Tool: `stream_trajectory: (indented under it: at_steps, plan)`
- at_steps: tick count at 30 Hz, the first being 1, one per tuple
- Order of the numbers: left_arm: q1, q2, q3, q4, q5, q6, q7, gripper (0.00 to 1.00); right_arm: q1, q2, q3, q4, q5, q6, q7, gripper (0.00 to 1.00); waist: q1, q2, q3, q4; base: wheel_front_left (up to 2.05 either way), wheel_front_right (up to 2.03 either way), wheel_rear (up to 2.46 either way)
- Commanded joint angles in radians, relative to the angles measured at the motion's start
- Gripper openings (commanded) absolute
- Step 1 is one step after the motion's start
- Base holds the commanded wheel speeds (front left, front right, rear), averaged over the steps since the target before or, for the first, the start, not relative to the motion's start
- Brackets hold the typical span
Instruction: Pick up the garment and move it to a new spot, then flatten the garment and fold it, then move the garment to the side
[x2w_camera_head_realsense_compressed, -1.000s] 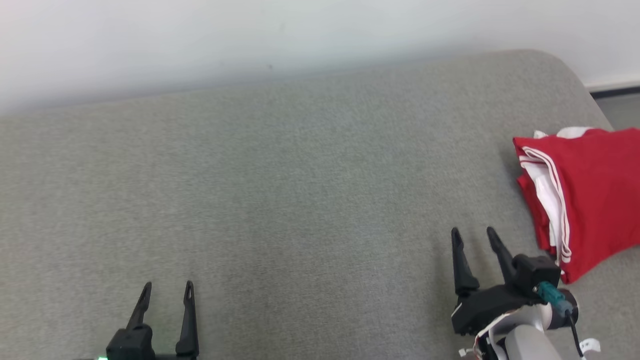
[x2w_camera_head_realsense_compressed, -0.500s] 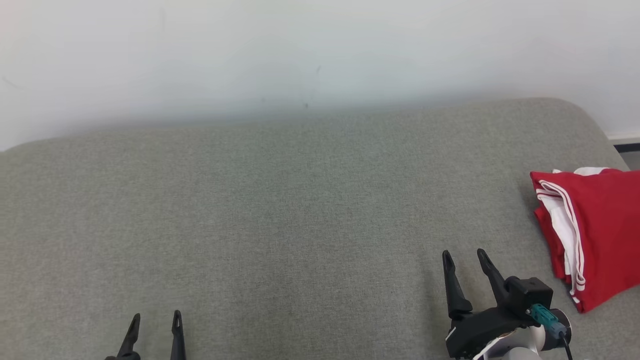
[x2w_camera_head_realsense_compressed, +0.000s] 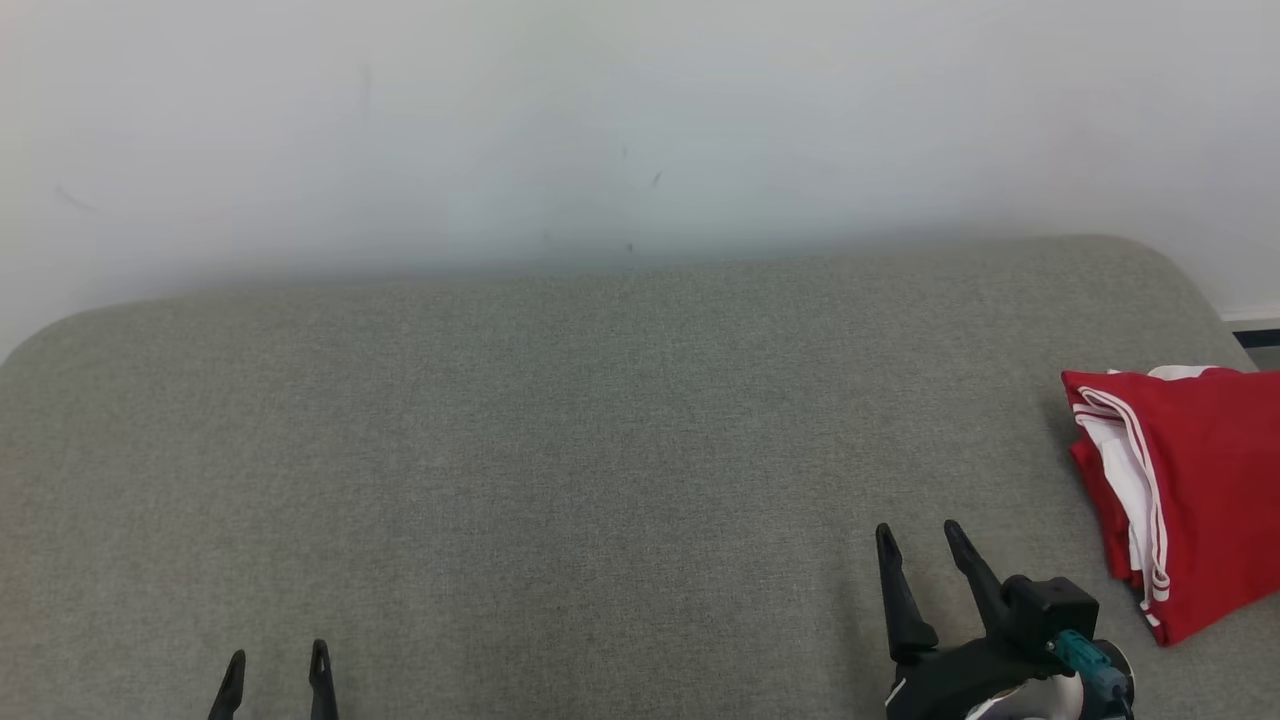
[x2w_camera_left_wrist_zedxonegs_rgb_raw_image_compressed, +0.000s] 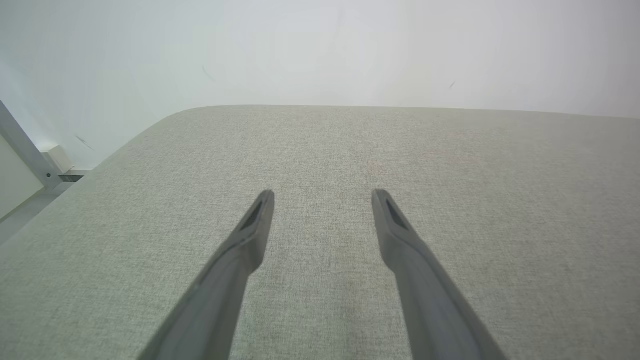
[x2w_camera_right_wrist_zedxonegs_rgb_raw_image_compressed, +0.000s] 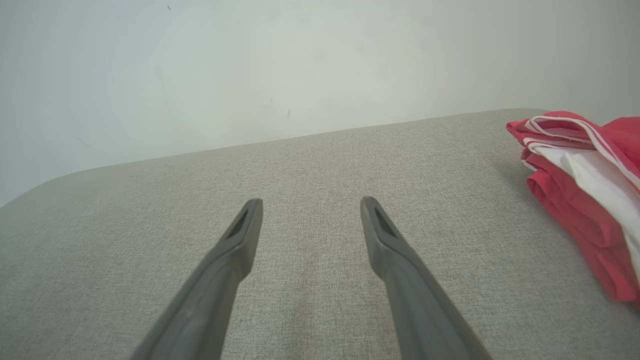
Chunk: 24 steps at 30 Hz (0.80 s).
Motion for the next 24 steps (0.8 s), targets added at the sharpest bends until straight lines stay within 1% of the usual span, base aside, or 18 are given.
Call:
stream_trajectory:
  at_steps: [1, 12, 24]
  plan:
    - [0.017, -0.002, 0.007, 0.001, -0.004, 0.0, -0.003, 1.0, 0.013, 0.002, 0.005, -0.001, 0.003, -0.003, 0.001, 1.0, 0.0001, 0.0, -0.004, -0.003, 0.0, 0.0, 0.0]
    - [0.033, -0.002, 0.011, -0.007, -0.019, 0.0, -0.003, 1.0, 0.032, 0.002, 0.022, -0.021, -0.003, -0.003, 0.001, 1.0, 0.0001, 0.0, -0.01, -0.015, 0.0, 0.0, 0.0]
    - [0.029, -0.002, 0.008, -0.004, -0.028, 0.0, -0.003, 1.0, 0.032, 0.002, 0.041, -0.019, 0.007, -0.003, 0.001, 1.0, 0.0001, 0.0, 0.0, -0.006, 0.0, 0.0, 0.0]
